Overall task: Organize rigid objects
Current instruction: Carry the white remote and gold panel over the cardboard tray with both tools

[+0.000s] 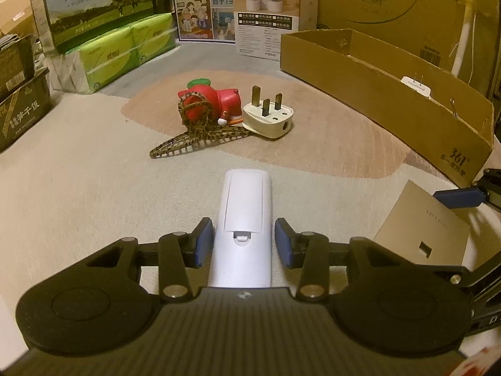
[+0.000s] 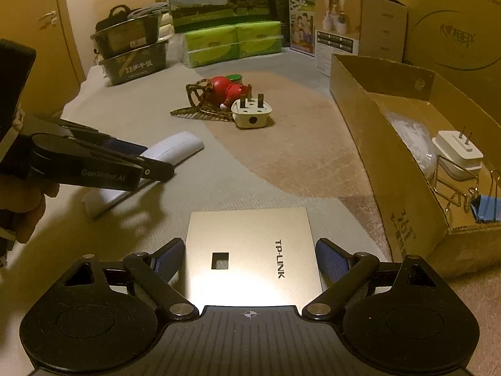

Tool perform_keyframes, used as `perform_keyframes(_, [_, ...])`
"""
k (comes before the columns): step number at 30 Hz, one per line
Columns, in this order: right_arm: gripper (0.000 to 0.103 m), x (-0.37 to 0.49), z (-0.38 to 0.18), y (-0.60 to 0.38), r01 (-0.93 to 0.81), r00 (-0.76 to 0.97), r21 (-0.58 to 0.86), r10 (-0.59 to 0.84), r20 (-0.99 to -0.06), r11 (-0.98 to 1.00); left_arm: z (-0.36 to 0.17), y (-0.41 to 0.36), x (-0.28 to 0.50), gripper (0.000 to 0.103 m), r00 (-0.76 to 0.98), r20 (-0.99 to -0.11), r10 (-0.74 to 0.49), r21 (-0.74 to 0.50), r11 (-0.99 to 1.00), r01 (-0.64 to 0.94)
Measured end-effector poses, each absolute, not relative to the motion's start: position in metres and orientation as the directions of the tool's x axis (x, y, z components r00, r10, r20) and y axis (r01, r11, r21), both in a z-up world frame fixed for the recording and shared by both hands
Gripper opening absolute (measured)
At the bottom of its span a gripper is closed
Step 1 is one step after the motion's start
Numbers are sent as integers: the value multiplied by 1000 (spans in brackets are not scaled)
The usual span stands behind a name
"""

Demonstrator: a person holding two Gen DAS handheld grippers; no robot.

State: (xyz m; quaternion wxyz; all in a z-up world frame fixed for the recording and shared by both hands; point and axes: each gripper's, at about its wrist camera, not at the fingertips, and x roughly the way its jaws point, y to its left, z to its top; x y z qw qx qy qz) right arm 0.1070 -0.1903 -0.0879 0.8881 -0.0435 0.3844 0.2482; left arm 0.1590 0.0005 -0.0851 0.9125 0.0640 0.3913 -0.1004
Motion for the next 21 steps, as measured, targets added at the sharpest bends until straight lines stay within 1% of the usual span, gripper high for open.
perform_keyframes(3, [90,104,-89,-186,-475,593,85,390,-705,876,-86,0,159,40,674,-726,-133,37,972,231])
perform_keyframes(5, [88,103,-90,-186,-470,601,73,380,-703,879,-85,0,159,36,673,-727,-139,27,973,230])
perform_keyframes(7, [87,101,-90,-185,-471,609,58,372,-701,880,-83,0,158,35,670,-730,-134,26,975,222])
perform_keyframes(21, [87,79,-66,-199,-403,669,64,342,-660,913,-62,-1,122,35,684,-718,-130,-31,987,156])
